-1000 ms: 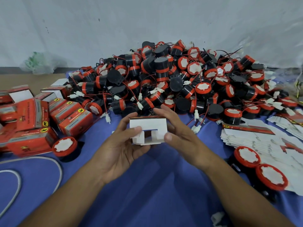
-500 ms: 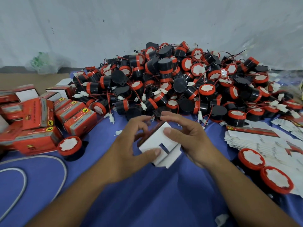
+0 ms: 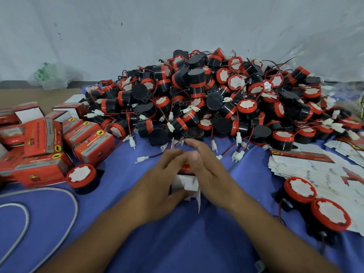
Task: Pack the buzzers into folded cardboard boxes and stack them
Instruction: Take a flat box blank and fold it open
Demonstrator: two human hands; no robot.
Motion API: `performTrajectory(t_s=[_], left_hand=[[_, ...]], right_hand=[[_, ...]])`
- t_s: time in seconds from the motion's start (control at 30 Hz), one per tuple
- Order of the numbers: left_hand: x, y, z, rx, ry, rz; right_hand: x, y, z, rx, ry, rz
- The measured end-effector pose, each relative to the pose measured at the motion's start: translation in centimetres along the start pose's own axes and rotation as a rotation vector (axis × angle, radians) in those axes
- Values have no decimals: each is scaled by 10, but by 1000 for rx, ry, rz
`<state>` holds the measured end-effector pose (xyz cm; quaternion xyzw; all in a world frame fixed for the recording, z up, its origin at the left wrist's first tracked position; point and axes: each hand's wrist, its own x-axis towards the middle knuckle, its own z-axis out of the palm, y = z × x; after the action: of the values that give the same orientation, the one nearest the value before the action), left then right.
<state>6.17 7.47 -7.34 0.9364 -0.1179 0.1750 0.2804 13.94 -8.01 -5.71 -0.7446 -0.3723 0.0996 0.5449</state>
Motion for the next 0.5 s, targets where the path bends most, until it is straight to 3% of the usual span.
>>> performTrajectory(t_s=[0.13,0.2,0.37,0.5], left_hand=[[2,-5,-5,-137,279,-131],[0,-8,-9,-230,328,-197],[2,14,-12,-484,443,-296],[-1,21,-13,-364,341,-162]], right_hand=[[2,0,-11,226,-196,49],[1,0,-22,198,-304,-11],[2,0,-29,248,-245,-49],[4,-1,-27,278,-159,-61]])
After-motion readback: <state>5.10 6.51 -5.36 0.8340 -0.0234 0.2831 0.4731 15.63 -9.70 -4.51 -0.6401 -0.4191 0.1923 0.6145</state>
